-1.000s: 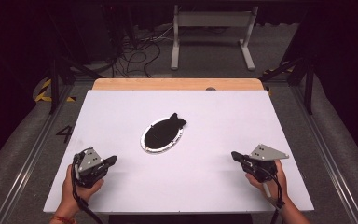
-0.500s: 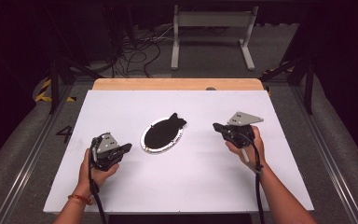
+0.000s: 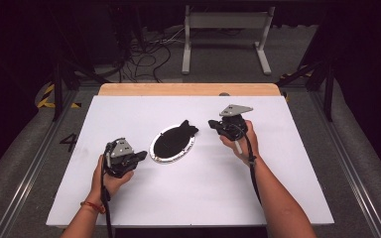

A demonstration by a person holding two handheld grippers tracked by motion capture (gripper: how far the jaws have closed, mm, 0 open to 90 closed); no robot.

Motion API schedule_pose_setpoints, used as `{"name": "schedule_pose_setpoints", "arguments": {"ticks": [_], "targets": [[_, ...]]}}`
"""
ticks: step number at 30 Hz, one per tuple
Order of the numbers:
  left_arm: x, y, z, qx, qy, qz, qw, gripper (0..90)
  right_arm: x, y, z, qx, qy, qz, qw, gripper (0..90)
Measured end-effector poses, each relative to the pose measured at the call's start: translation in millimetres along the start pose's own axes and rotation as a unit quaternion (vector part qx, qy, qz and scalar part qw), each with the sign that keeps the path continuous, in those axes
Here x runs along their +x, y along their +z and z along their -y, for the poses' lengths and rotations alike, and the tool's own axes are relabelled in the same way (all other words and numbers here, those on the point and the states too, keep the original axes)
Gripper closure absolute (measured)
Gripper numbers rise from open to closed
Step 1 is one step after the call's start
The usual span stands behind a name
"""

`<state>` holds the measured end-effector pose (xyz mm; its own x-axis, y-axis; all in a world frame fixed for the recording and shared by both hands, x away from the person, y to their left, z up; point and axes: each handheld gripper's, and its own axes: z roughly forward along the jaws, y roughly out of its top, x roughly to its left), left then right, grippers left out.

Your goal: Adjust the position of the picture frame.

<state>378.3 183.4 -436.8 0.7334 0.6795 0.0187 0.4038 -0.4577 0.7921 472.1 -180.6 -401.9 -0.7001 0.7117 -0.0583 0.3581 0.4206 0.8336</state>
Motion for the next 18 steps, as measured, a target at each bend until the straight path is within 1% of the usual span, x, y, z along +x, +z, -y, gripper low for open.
{"name": "schedule_pose_setpoints", "arguments": {"ticks": [6,7,9,11,12,14,15,16,18], "targets": [[-4.9,4.2,2.4,0.005,-0.002,0.015,0.9999,90.0,2.8,22.5,-3.7,0.011,-0.002,-0.004,0.9999,90.0],[-7.9,5.9,3.4,0.008,0.005,0.017,0.9998,90.0,3.4,27.3,-3.4,0.017,-0.003,-0.003,0.9998,90.0],[-11.2,9.6,5.6,0.019,0.013,0.022,0.9995,90.0,4.9,37.7,-2.2,0.026,-0.003,-0.004,0.9996,90.0],[-12.2,13.1,7.6,0.023,0.011,0.027,0.9993,90.0,7.1,47.6,-1.9,0.036,-0.005,-0.003,0.9993,90.0],[-12.8,14.7,7.9,0.029,0.013,0.024,0.9992,90.0,8.7,51.9,-1.9,0.040,-0.008,-0.003,0.9992,90.0],[-12.7,17.4,7.2,0.029,0.008,0.023,0.9993,90.0,10.7,59.3,-0.6,0.051,-0.015,-0.002,0.9986,90.0],[-12.5,18.5,6.3,0.029,0.009,0.023,0.9993,90.0,10.6,64.3,1.2,0.059,-0.018,0.002,0.9981,90.0],[-13.0,19.1,6.0,0.030,0.008,0.022,0.9993,90.0,10.0,66.9,2.2,0.062,-0.015,0.002,0.9980,90.0],[-12.8,19.8,5.8,0.029,0.008,0.021,0.9993,90.0,8.2,69.8,2.5,0.058,-0.007,0.006,0.9983,90.0]]}}
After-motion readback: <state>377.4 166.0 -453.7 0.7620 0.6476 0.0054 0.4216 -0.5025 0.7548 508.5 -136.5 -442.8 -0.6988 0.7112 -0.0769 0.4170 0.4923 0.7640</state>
